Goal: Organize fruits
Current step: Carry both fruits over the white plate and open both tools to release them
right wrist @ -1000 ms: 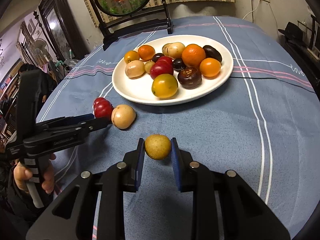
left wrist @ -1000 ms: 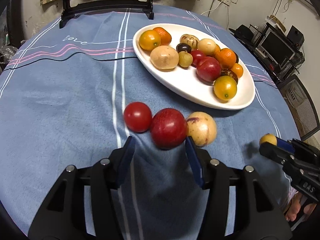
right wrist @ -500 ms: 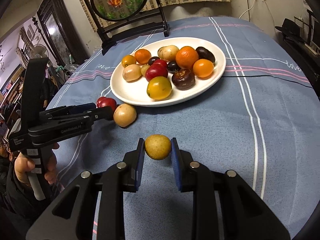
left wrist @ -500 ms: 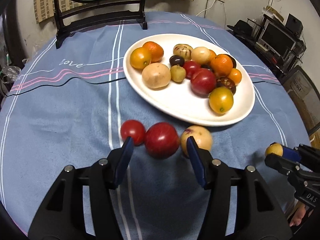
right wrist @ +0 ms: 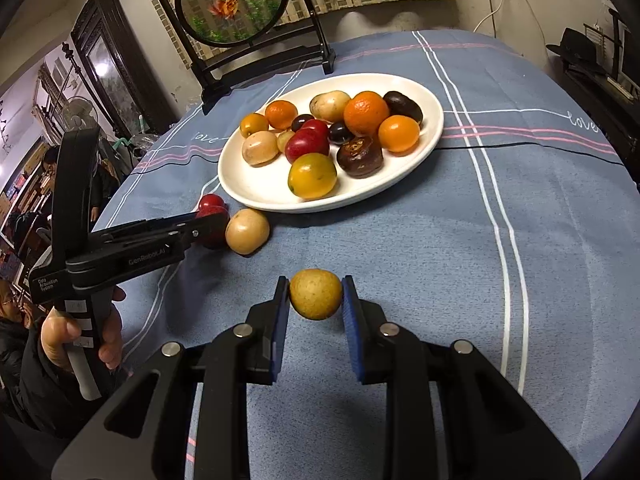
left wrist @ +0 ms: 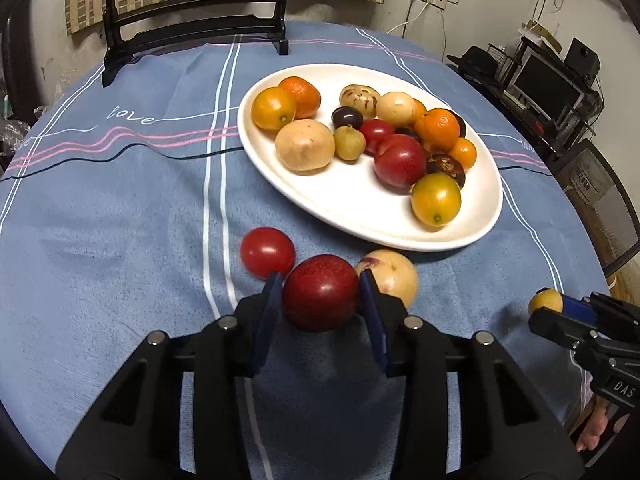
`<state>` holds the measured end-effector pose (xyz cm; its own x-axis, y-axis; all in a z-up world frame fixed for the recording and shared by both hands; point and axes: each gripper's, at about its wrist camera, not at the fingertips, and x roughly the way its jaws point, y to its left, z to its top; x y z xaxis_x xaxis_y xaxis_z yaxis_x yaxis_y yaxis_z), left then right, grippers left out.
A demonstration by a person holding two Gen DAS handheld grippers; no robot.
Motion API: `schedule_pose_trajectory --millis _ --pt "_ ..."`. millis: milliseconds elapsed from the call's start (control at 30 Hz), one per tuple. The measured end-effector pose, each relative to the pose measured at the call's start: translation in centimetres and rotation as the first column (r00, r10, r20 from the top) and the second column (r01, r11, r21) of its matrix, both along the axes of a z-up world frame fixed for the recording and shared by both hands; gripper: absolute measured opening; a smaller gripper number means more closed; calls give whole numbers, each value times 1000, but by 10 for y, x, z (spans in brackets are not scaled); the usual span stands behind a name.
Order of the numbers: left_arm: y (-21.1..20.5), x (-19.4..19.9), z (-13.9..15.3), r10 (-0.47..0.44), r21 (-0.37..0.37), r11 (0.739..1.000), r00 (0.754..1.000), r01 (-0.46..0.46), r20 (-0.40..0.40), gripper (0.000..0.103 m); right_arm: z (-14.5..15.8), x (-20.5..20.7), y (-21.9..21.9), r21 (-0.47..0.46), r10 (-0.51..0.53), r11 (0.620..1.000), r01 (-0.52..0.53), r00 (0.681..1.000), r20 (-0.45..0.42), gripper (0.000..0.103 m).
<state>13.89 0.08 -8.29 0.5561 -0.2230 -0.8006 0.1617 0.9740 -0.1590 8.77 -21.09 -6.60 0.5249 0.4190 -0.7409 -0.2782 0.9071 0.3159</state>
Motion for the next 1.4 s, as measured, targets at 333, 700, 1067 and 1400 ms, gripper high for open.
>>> schedule_pose_trajectory --millis 333,700,1067,1400 --pt "9 -38 5 2 -34 999 999 0 34 39 10 -4 13 -12 18 1000 -18 999 35 27" --pt "9 -37 -2 -30 -29 999 999 31 33 40 11 -4 33 -42 37 998 -36 999 23 26" --pt "22 -55 18 0 -64 998 997 5 81 39 17 -7 38 -47 49 998 -46 998 47 26" --pt "14 -60 50 -43 -70 996 989 53 138 39 22 1 35 -63 41 997 -37 997 60 26"
